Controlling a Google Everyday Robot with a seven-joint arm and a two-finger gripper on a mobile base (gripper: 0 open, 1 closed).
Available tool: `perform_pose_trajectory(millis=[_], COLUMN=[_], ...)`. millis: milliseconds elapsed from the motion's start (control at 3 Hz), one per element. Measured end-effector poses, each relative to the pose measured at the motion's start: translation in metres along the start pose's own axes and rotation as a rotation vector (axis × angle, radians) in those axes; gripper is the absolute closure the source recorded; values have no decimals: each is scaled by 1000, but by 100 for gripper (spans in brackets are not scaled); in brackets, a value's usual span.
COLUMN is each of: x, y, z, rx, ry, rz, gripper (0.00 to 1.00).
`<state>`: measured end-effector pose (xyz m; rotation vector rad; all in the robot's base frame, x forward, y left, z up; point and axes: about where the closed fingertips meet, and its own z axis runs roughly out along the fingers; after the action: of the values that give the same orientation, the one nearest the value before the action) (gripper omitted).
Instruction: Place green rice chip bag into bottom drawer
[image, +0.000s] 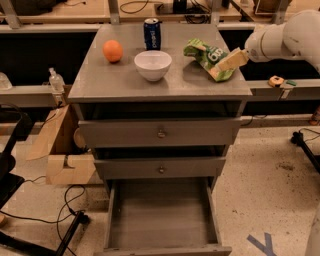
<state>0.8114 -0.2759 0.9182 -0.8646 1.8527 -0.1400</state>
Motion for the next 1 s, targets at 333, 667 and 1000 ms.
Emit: perform_pose_trajectory(millis=[333,667,1000], x=[-5,-12,-11], y=[20,26,30], z=[41,72,92], rx=[-72,-116,-131], ry=[-44,-95,-125], rz=[41,89,134], gripper=[0,0,26])
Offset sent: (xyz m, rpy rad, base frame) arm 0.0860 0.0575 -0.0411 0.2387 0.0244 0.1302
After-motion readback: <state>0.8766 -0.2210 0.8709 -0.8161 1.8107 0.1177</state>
